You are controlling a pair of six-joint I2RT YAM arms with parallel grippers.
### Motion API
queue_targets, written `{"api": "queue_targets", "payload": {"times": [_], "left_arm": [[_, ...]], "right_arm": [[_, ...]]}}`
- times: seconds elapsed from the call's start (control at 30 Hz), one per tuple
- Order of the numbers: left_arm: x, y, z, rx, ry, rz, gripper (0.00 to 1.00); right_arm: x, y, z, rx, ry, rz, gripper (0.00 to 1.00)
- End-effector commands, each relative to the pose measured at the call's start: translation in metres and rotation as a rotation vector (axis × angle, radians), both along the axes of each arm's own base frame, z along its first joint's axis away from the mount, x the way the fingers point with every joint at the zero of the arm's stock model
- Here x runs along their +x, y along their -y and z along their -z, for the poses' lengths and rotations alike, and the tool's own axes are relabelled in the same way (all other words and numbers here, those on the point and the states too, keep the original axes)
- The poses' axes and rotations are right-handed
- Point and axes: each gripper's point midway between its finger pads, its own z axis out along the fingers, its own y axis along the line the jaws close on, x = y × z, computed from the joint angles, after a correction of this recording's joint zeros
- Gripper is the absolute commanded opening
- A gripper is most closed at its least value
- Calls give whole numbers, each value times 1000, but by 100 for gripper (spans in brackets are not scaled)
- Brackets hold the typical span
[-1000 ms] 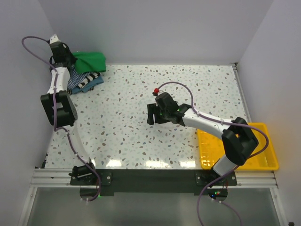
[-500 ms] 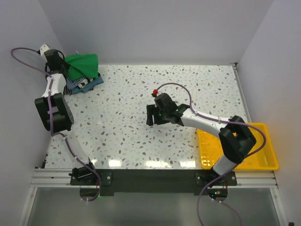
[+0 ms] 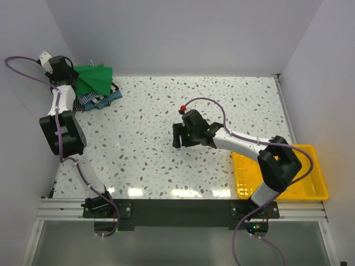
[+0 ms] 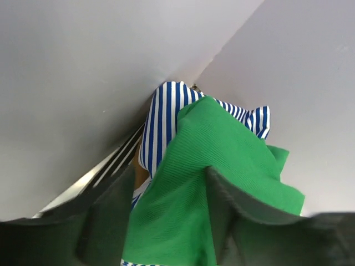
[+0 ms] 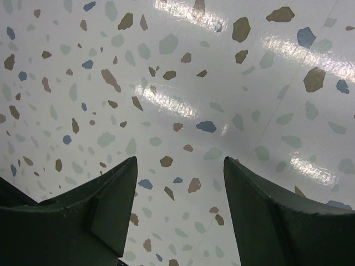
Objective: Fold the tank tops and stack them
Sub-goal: Neatly place the folded tank top to the corner
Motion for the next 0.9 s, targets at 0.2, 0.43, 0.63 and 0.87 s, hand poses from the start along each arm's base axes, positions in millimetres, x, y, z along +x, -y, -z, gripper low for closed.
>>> {"api": "queue_targets", "payload": {"times": [0.2, 0.43, 0.63, 0.87], "left_arm": [[-12, 1, -86, 50, 154, -34, 72], [-23, 14, -127, 68, 225, -38, 74], [-16, 53, -134, 28, 247, 69, 74], [-25, 180, -102, -79, 199, 297, 74]], "right_arm": [[6, -8, -9, 30, 23, -16, 69], [5, -5, -12, 24, 29, -15, 70], [6, -1, -17, 19, 47, 2, 71], [13, 11, -28, -1, 94, 65, 72]]}}
